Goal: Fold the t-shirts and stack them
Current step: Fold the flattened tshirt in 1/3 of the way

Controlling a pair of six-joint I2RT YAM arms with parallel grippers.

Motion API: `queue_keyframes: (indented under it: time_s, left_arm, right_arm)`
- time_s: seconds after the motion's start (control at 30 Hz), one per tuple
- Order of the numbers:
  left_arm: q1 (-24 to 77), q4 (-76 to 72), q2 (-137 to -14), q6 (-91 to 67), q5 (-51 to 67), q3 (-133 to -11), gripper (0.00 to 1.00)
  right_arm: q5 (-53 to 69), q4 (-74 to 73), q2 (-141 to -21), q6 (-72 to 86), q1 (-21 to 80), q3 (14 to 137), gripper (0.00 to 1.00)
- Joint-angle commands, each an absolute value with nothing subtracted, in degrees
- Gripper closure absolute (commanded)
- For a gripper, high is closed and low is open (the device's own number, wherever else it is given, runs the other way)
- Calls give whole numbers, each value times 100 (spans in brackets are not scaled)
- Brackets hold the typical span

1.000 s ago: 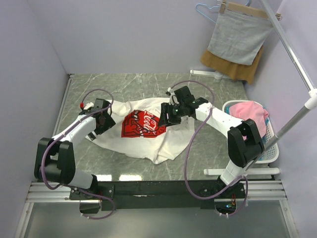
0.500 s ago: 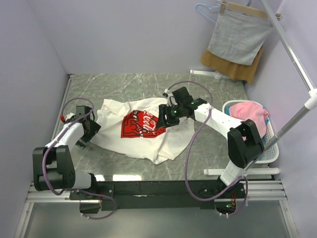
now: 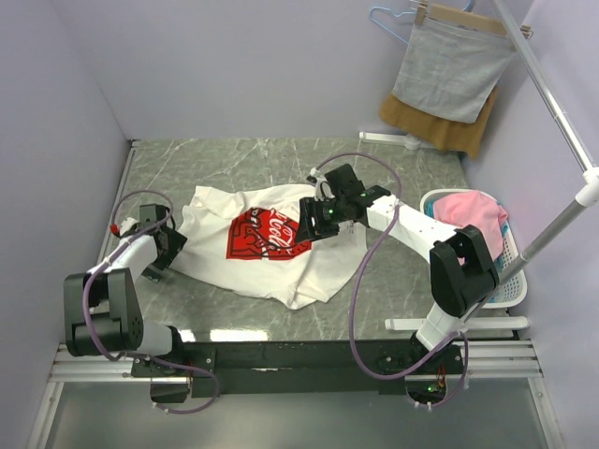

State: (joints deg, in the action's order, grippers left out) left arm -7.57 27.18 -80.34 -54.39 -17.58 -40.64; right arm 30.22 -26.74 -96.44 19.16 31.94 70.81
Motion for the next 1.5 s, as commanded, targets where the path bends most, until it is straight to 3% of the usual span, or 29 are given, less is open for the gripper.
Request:
queue_keyframes:
  time_s: [0.0, 0.23, 0.53, 0.73, 0.8, 0.97, 1.07, 1.17, 1.2, 1.23, 1.47]
  left_arm:
    - [-826, 1804, -7264, -5687, -1452, -3552, 0]
    - [-826, 1388, -6162, -5757, -1441, -3164, 0]
    - [-861, 1644, -6714, -6117, -1626, -3050, 1]
    - [-914, 1556, -7005, -6319, -1591, -2936, 9]
    - [-967, 1512, -7040, -6346, -1600, -2901, 19]
    - [-1098, 1389, -7206, -6302, -1538, -2821, 33]
    - [-1099, 1266, -7452, -6223, -1459, -2821, 51]
    - [-1107, 1126, -7724, -6109, -1372, -2830, 76]
    - [-1116, 1082, -7795, -6082, -1328, -2839, 91]
    - [-1108, 994, -7866, -6056, -1249, -2874, 99]
    - [-1107, 1368, -7473, -5345, -827, -3190, 99]
  right_arm:
    - [3023, -2689, -9580, 1784, 3252, 7128, 40]
    - [3050, -2707, -9756, 1758, 3270, 7154, 40]
    - [2997, -2742, -9730, 1731, 3270, 7181, 40]
    - [2918, -2821, -9703, 1679, 3278, 7198, 40]
    - [2874, -2847, -9703, 1679, 3278, 7207, 40]
    - [2821, -2874, -9703, 1661, 3278, 7207, 40]
    - [2804, -2892, -9712, 1670, 3278, 7190, 40]
    - [2768, -2874, -9703, 1687, 3287, 7111, 40]
    - [2777, -2839, -9677, 1714, 3278, 7058, 40]
    - [2864, -2830, -9668, 1731, 3278, 6953, 40]
    - [2980, -2584, -9545, 1916, 3340, 6223, 43]
